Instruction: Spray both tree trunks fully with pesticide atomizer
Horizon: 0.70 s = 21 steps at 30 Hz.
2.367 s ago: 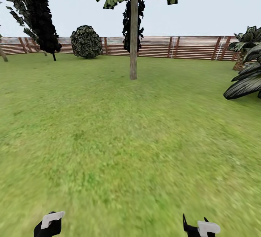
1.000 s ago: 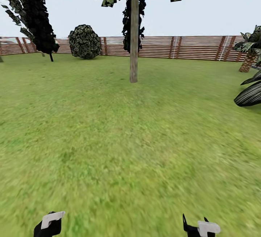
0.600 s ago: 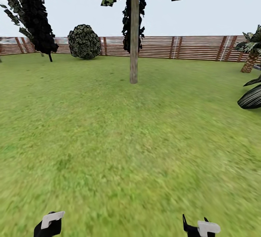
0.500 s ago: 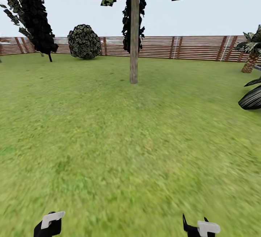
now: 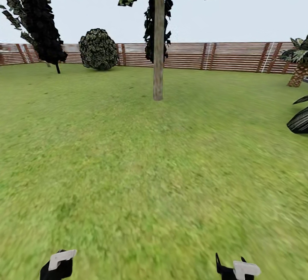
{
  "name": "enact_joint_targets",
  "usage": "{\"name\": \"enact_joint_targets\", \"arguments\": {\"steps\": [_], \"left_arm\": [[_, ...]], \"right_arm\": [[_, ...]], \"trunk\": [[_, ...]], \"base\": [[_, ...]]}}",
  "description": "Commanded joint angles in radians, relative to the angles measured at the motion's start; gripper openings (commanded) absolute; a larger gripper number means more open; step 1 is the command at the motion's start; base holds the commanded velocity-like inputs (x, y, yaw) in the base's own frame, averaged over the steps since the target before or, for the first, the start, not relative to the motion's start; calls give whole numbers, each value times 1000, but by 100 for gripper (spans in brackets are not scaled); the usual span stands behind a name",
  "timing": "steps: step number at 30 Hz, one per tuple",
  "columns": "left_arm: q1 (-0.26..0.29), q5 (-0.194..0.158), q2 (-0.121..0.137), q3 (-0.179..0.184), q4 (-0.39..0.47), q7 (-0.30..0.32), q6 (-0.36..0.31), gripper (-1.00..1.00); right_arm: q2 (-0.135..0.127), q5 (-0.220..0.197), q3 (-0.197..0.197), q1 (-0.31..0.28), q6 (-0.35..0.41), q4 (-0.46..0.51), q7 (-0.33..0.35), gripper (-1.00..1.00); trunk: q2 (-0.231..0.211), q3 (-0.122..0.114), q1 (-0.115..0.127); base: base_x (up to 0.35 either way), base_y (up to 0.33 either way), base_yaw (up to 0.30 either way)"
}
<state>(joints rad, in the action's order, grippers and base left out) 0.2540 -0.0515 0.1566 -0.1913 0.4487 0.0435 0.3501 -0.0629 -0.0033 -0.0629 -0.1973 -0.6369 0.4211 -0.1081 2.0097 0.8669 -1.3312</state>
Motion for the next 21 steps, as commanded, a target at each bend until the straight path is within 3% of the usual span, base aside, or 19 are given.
{"name": "enact_joint_targets", "arguments": {"steps": [1,21], "left_arm": [[1,-5,0,-2,-1,4,3,-100],[1,-5,0,-2,-1,4,3,-100]], "right_arm": [[0,0,0,-1,-3,-1,-2,100],[0,0,0,-1,-3,0,-1,100]], "trunk": [[0,1,0],[0,1,0]], "base": [[339,0,0],[339,0,0]]}}
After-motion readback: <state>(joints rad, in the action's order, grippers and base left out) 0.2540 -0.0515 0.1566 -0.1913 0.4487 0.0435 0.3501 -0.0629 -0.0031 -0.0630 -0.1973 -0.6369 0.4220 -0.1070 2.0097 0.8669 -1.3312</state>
